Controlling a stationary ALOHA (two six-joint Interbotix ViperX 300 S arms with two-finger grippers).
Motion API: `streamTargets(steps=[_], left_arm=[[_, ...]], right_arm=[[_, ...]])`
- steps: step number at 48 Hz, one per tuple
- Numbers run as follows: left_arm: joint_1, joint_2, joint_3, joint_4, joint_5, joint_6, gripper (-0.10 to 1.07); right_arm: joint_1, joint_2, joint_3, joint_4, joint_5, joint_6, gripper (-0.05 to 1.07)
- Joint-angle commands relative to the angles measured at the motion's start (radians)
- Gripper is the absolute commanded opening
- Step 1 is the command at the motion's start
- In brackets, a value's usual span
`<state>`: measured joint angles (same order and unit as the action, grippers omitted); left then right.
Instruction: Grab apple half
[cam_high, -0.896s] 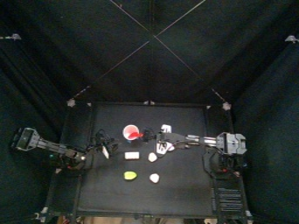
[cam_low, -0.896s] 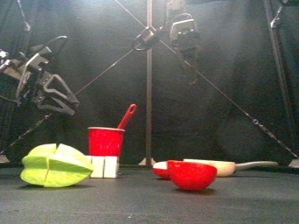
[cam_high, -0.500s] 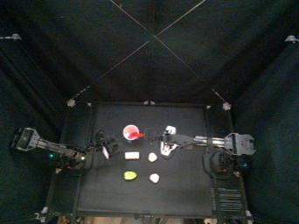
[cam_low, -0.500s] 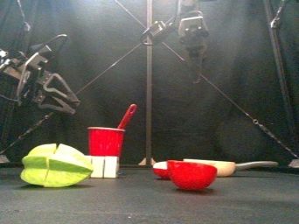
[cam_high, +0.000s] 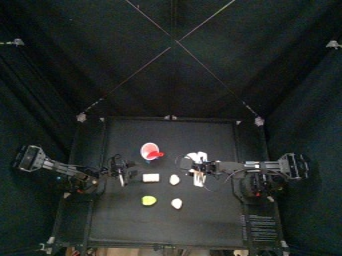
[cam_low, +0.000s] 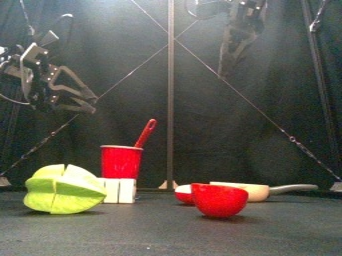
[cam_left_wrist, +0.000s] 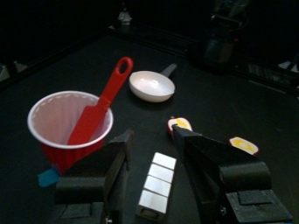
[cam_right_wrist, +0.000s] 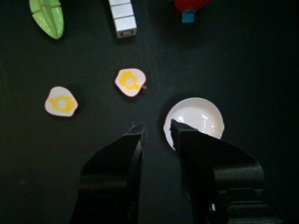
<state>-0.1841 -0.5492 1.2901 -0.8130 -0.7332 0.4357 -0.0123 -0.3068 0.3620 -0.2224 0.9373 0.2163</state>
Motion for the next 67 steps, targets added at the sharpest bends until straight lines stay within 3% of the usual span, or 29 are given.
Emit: streamTargets(steps=[1,19,30,49,67], left_arm=[[-0.009,0.002,-0.028,0.034,-0.005,0.0,0.8],[-0.04,0.015,-0.031,0.146,0.029,0.0,0.8],[-0.051,0.015,-0.043,0.221,0.029,0.0,0.8],[-0.054,0.043,-0.049,0.233,0.029,-0.002,0.8],[-0.054,0.064,-0.06,0.233,0.028,0.0,0.8]], right_arm=[[0.003,-0.069,0.072,-0.002,-0.143,-0.006,0.7],[-0.005,-0.29,0.454,-0.006,-0.779,-0.009,0.7],[-0.04,-0.302,0.604,-0.005,-1.089,-0.012,0.7],[-0.041,-0.146,0.686,0.034,-1.292,-0.015,0.7],[-0.041,0.012,0.653,0.026,-1.302,-0.015,0.72]])
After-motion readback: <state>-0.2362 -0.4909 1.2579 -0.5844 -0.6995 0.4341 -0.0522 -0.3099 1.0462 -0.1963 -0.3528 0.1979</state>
